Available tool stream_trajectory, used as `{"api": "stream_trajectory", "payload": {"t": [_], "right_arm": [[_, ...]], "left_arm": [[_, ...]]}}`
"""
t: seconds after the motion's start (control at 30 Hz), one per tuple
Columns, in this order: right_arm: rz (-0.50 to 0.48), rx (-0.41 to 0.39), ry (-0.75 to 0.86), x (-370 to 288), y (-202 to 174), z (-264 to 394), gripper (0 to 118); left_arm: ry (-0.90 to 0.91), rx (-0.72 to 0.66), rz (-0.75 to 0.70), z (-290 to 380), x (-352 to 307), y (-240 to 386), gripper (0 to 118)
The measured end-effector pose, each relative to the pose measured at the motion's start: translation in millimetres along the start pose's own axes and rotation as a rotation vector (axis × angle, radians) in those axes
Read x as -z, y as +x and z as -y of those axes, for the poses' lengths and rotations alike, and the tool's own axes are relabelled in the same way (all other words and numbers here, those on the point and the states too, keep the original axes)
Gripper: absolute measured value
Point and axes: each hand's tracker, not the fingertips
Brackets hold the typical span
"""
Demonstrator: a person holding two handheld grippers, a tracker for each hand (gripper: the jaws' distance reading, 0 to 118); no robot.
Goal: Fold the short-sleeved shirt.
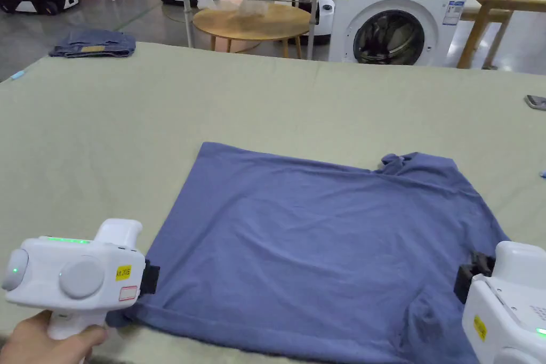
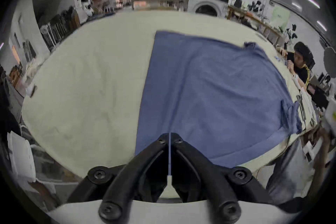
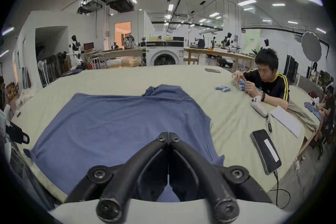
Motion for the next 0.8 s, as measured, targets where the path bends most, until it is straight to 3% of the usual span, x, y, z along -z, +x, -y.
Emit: {"api": "stream_trajectory", "payload": {"t": [0.1, 0.17, 0.37, 0.43, 0.53, 0.63, 0.67, 0.8], "right_arm": [[0.001, -0.007, -0.019, 1.1, 0.0, 2.7, 0], [0.004, -0.016, -0.028, 1.3, -0.4, 3.4, 0], [0.007, -0.025, -0.054, 5.0, 2.3, 7.5, 0], [0.009, -0.027, -0.066, 3.6, 3.0, 9.0, 0], [0.01, -0.027, -0.083, 2.6, 6.2, 10.5, 0], [0.014, -0.025, -0.123, -1.4, 10.9, 10.6, 0], [0.017, -0.028, -0.147, -2.3, 13.6, 9.9, 0], [0.04, -0.074, -0.279, -1.5, 23.9, 7.8, 3]], "left_arm": [[-0.056, -0.028, -0.043, 1.4, 9.8, -9.8, 52], [-0.087, -0.049, -0.052, 1.8, 15.7, -15.7, 66], [-0.213, -0.062, -0.064, 17.9, 52.2, -27.5, 66], [-0.171, -0.04, -0.074, 17.2, 49.5, -24.3, 66], [-0.161, -0.027, -0.079, 16.7, 38.9, -17.0, 54], [-0.14, -0.008, -0.029, 24.0, 29.9, -6.9, 9], [-0.136, -0.009, 0.025, 24.5, 31.5, -4.2, 2], [-0.139, 0.04, -0.051, 22.9, 34.4, 5.9, 2]]}}
